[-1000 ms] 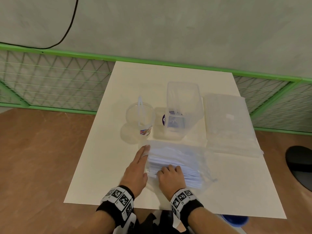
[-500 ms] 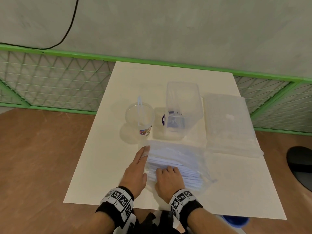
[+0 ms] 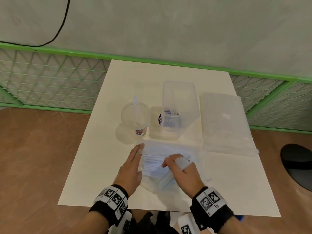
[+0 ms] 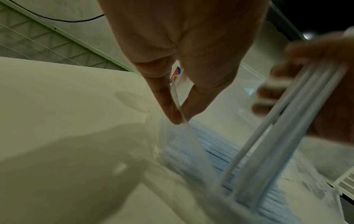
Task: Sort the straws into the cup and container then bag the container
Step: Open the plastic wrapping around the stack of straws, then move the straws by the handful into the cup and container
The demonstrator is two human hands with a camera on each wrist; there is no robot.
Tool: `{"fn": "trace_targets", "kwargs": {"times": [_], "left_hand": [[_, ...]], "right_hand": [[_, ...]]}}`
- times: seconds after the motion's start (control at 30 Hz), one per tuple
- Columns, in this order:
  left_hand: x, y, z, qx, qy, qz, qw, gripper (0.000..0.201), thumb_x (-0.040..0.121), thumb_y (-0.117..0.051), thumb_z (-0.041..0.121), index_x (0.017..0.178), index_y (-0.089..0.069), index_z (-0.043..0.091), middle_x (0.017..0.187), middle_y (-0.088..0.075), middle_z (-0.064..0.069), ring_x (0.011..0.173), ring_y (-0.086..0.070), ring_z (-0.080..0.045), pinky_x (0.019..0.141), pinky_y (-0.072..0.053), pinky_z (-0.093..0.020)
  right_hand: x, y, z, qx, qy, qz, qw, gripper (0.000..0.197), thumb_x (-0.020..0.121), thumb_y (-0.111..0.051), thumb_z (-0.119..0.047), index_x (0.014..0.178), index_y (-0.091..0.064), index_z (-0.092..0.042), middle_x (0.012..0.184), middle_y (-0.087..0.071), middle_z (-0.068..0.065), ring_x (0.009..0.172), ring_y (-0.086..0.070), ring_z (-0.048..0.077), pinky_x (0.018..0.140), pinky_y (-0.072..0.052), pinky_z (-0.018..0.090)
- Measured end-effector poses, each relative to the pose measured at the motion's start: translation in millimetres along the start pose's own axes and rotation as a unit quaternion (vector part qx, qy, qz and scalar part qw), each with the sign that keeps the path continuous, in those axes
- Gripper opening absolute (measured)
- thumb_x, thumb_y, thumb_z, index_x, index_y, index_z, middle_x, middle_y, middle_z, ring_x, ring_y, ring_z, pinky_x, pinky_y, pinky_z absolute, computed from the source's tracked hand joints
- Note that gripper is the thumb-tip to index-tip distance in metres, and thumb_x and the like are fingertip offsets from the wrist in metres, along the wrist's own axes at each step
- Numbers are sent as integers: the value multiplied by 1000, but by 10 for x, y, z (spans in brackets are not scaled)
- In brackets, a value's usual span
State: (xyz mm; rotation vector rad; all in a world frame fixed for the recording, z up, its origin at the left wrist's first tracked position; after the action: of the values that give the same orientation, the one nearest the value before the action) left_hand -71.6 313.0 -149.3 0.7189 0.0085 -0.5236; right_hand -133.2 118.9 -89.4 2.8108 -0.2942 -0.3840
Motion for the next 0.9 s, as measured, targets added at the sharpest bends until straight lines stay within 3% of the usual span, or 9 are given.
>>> {"fn": "trace_targets", "kwargs": {"times": [0.07, 0.13, 0.27, 0.33, 0.4, 0.47, 0.67, 0.77, 0.9], "left_hand": [[10, 2, 0, -2, 1, -4, 1000, 99, 81, -60, -4, 152, -8, 40, 156, 1, 29, 120, -53, -15, 92, -52, -26], [19, 5, -2, 0, 2, -7, 1000, 98, 81, -59, -4, 152, -9, 40, 156, 0, 28, 121, -52, -16, 94, -52, -29], [35, 10, 10, 2, 8, -9, 1000, 97, 82, -58, -5, 152, -7, 39, 157, 0, 27, 124, -50, -15, 97, -49, -27], [43, 13, 4, -1, 7, -7, 1000, 96, 81, -57, -6, 153, -9, 37, 157, -1, 25, 125, -50, -16, 97, -48, -25], [47, 2, -6, -2, 5, -10, 1000, 96, 81, -57, -6, 153, -11, 36, 157, -2, 26, 125, -50, -18, 96, -48, -24], [47, 14, -15, -10, 7, -12, 1000, 95, 81, -55, -6, 152, -11, 37, 156, -1, 28, 125, -50, -18, 96, -47, -25], [55, 49, 22, -21, 12, -19, 1000, 93, 80, -52, -6, 152, -12, 38, 155, -1, 30, 123, -49, -17, 98, -42, -20], [59, 59, 39, -20, 13, -22, 999, 93, 80, -50, -5, 152, -11, 38, 156, -1, 27, 124, -47, -18, 98, -40, -18], [40, 83, 23, -30, 14, -27, 999, 94, 80, -50, -6, 152, -10, 39, 156, -1, 28, 125, -47, -20, 98, -39, -17]], "right_hand": [[12, 13, 164, -44, -28, -8, 999, 25, 87, -70, -20, 64, -65, -15, 69, -63, -9, 65, -61, 3, 62, -42, 12], [39, 40, 260, -88, -47, -40, 994, 35, 86, -66, -22, 58, -51, -6, 56, -49, -8, 53, -47, 6, 55, -38, 19], [145, 158, 39, -95, -54, -52, 993, 40, 84, -66, -25, 59, -46, 1, 55, -47, 3, 53, -46, 12, 59, -43, 29], [228, 240, -255, -118, -25, -35, 992, 33, 83, -70, -21, 58, -57, -3, 55, -60, 4, 54, -58, 12, 63, -51, 29], [311, 334, -668, -92, 8, -9, 996, 17, 81, -74, -17, 67, -71, -7, 67, -72, 2, 66, -71, 16, 70, -61, 39], [437, 417, -1119, -61, 46, 13, 997, 10, 80, -73, -14, 72, -75, -8, 72, -74, 2, 72, -73, 18, 68, -62, 45], [1057, 274, -1977, -97, 156, 66, 981, 10, 78, -69, -21, 73, -73, -13, 71, -73, 1, 70, -72, 18, 69, -61, 45], [1399, 8, -2002, -159, 153, 43, 974, 19, 76, -67, -26, 75, -72, -8, 74, -74, 6, 72, -71, 22, 69, -60, 45], [1626, -193, -1858, -194, 135, -6, 972, 16, 75, -74, -37, 85, -74, -25, 81, -73, -5, 78, -70, 17, 76, -60, 41]]}}
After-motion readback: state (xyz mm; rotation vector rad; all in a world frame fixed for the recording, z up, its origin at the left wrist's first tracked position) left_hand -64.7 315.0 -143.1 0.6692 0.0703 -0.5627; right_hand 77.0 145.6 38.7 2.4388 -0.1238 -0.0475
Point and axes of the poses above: each hand's wrist, its own x-axis towards the middle knuckle, its own y-axis out of the back of the hand, z = x × y, the point moved 1 cm from there along x, towards the middle knuckle
